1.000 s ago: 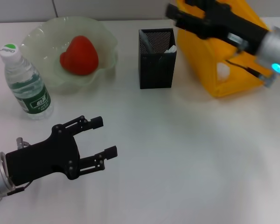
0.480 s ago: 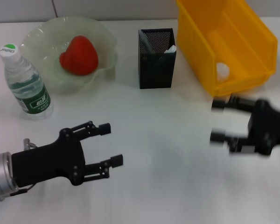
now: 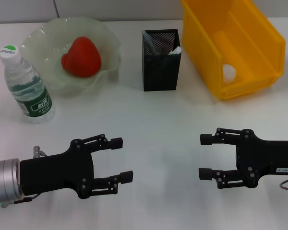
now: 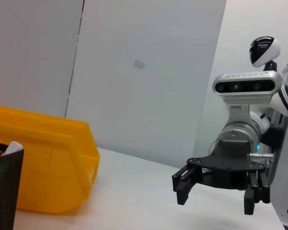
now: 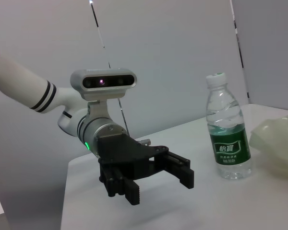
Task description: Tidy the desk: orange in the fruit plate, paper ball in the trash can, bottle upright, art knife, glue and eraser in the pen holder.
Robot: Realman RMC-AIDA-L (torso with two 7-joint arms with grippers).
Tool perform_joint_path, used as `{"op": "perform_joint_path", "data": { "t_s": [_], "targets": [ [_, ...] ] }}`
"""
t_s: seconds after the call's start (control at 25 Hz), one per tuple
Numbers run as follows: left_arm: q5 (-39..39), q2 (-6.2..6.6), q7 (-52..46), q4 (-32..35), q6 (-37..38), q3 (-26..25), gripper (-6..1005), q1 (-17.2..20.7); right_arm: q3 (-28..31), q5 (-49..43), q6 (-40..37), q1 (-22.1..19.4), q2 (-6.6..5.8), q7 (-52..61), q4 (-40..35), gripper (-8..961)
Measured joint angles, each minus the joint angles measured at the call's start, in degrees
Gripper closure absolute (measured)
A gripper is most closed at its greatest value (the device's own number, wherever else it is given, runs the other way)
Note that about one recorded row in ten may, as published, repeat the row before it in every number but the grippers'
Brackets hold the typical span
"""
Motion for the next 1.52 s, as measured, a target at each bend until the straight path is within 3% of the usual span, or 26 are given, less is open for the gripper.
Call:
{"op": "perform_joint_path", "data": {
  "t_s": [0.8,1.52],
  "targets": [
    [0.6,1.42,0.0,0.0,1.1,0.0,197,-0.2,-0.2,-0.2,-0.4,2.4,0.17,-0.3,1.2,133],
    [0.5,1.42,-0.6,0.5,1.3,0.1,197,-0.2,-0.3,-0.2,-0.5,3.0,0.14,-0.7,1.4,133]
  ]
}}
